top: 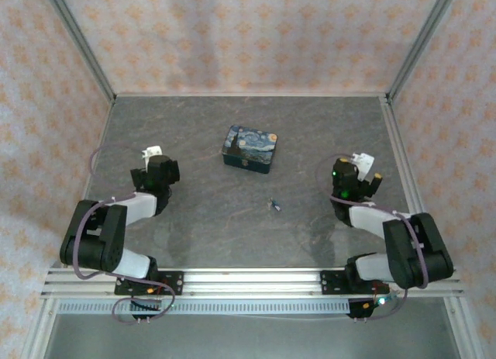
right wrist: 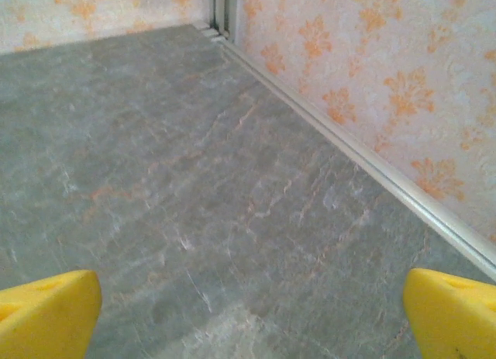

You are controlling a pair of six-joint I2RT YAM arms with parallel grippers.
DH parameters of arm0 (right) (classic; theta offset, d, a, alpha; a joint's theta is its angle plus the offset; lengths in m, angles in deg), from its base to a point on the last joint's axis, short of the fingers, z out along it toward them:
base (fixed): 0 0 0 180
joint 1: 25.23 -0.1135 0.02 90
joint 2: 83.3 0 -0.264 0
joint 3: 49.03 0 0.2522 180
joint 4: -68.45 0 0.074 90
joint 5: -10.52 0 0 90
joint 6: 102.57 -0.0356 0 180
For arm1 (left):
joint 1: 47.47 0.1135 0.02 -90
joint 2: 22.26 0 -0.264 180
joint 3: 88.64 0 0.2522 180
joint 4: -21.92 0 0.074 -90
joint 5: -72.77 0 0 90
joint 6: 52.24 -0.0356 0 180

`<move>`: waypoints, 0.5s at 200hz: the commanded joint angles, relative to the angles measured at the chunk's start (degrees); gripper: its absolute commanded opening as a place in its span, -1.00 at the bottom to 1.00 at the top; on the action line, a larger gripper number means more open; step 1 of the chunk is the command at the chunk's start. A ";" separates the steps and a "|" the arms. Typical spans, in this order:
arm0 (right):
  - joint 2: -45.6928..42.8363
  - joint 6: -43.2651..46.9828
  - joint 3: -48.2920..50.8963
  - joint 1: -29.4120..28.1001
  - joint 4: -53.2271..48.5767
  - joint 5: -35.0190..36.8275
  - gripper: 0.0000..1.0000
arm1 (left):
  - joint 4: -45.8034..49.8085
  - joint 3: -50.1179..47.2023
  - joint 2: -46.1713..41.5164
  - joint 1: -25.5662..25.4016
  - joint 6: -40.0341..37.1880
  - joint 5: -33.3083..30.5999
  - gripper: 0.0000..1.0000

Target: Unlock a padlock with a key

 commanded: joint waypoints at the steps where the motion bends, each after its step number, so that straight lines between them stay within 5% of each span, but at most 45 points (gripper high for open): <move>1: 5.20 4.98 2.59 2.90 20.12 -8.08 0.99 | -18.66 -3.11 3.52 0.36 -4.93 6.85 1.00; 10: 11.52 5.73 4.08 4.93 29.39 -15.15 0.99 | -12.22 -1.18 2.14 0.66 -4.21 7.73 0.99; 17: 15.14 7.00 2.99 4.82 33.58 -14.74 0.99 | -16.28 -2.28 3.14 0.80 -4.63 7.86 1.00; 32: 10.36 2.69 -3.18 6.68 12.80 -16.03 0.99 | -15.19 -2.01 2.89 0.65 -4.70 7.66 1.00; 46: 13.20 4.77 -0.61 6.53 23.22 -16.26 0.99 | -14.56 -1.83 2.78 0.45 -4.66 7.24 1.00; 100: 12.77 5.97 -0.82 5.64 21.76 -17.76 0.99 | -14.23 -1.72 2.62 0.47 -4.53 7.23 1.00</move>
